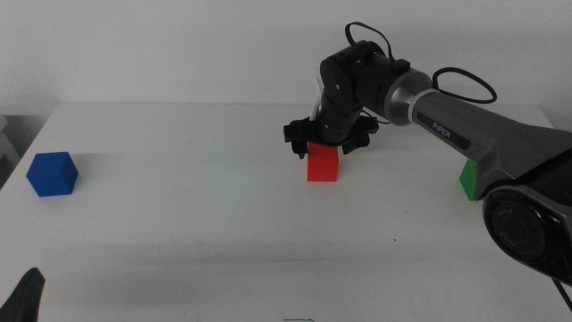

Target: Stack red cubes first, then green, then blue cubes in a specific spot.

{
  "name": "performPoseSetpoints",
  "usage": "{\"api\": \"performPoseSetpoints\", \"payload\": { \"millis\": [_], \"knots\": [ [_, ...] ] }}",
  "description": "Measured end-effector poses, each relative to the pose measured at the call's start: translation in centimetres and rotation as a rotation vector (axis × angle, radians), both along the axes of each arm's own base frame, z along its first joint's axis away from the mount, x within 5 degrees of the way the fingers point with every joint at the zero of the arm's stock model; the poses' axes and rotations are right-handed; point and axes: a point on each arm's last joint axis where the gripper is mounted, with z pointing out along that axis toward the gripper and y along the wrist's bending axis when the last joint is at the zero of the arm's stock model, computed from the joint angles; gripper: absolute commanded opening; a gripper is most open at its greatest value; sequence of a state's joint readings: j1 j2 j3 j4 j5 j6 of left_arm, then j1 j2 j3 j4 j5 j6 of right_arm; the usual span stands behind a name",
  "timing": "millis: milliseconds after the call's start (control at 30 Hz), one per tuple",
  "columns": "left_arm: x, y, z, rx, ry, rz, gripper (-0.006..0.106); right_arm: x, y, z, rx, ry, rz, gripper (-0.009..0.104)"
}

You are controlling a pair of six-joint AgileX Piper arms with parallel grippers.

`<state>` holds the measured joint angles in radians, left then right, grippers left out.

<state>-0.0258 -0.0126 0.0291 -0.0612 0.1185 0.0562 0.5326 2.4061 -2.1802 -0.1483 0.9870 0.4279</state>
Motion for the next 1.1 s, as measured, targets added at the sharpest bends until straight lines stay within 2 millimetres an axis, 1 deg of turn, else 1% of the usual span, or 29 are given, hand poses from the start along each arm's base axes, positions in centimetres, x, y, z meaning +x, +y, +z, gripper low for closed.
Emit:
{"api": "performPoseSetpoints", "payload": {
  "millis": [133, 233, 267, 300, 333, 467, 500, 633, 700, 833, 933, 1000, 1100],
  "knots": [
    [0.0, 0.0, 0.0, 0.0, 0.0, 0.0, 0.094, 0.0, 0.1, -0.4, -0.002, 0.007, -0.002, 0.08],
    [0.0, 0.0, 0.0, 0.0, 0.0, 0.0, 0.094, 0.1, 0.1, -0.7, 0.0, 0.012, -0.009, 0.064],
    [0.0, 0.0, 0.0, 0.0, 0.0, 0.0, 0.094, 0.1, 0.1, -0.7, 0.002, 0.012, -0.013, 0.056],
    [0.0, 0.0, 0.0, 0.0, 0.0, 0.0, 0.094, 0.1, 0.1, -0.7, 0.003, 0.013, -0.016, 0.045],
    [0.0, 0.0, 0.0, 0.0, 0.0, 0.0, 0.094, 0.1, 0.1, -0.7, 0.004, 0.013, -0.017, 0.038],
    [0.0, 0.0, 0.0, 0.0, 0.0, 0.0, 0.094, 0.1, 0.1, -0.7, 0.009, 0.013, -0.026, 0.002],
    [0.0, 0.0, 0.0, 0.0, 0.0, 0.0, 0.094, 0.0, 0.1, -0.7, 0.009, 0.015, -0.029, -0.001],
    [0.0, 0.0, 0.0, 0.0, 0.0, 0.0, 0.094, -0.3, 0.0, -0.4, -0.005, 0.04, -0.037, -0.001],
    [0.0, 0.0, 0.0, 0.0, 0.0, 0.0, 0.094, -0.8, 0.1, 0.4, -0.015, 0.052, -0.035, -0.001],
    [0.0, 0.0, 0.0, 0.0, 0.0, 0.0, 0.094, -2.2, 0.0, 3.5, -0.056, 0.043, -0.026, -0.001],
    [0.0, 0.0, 0.0, 0.0, 0.0, 0.0, 0.094, -3.8, 0.0, 6.6, -0.081, 0.029, -0.025, -0.001],
    [0.0, 0.0, 0.0, 0.0, 0.0, 0.0, 0.094, -5.1, -0.3, 8.5, -0.074, 0.01, -0.044, -0.001],
    [0.0, 0.0, 0.0, 0.0, 0.0, 0.0, 0.094, -7.9, -0.7, 10.2, -0.11, -0.036, -0.084, -0.001]
  ]
}}
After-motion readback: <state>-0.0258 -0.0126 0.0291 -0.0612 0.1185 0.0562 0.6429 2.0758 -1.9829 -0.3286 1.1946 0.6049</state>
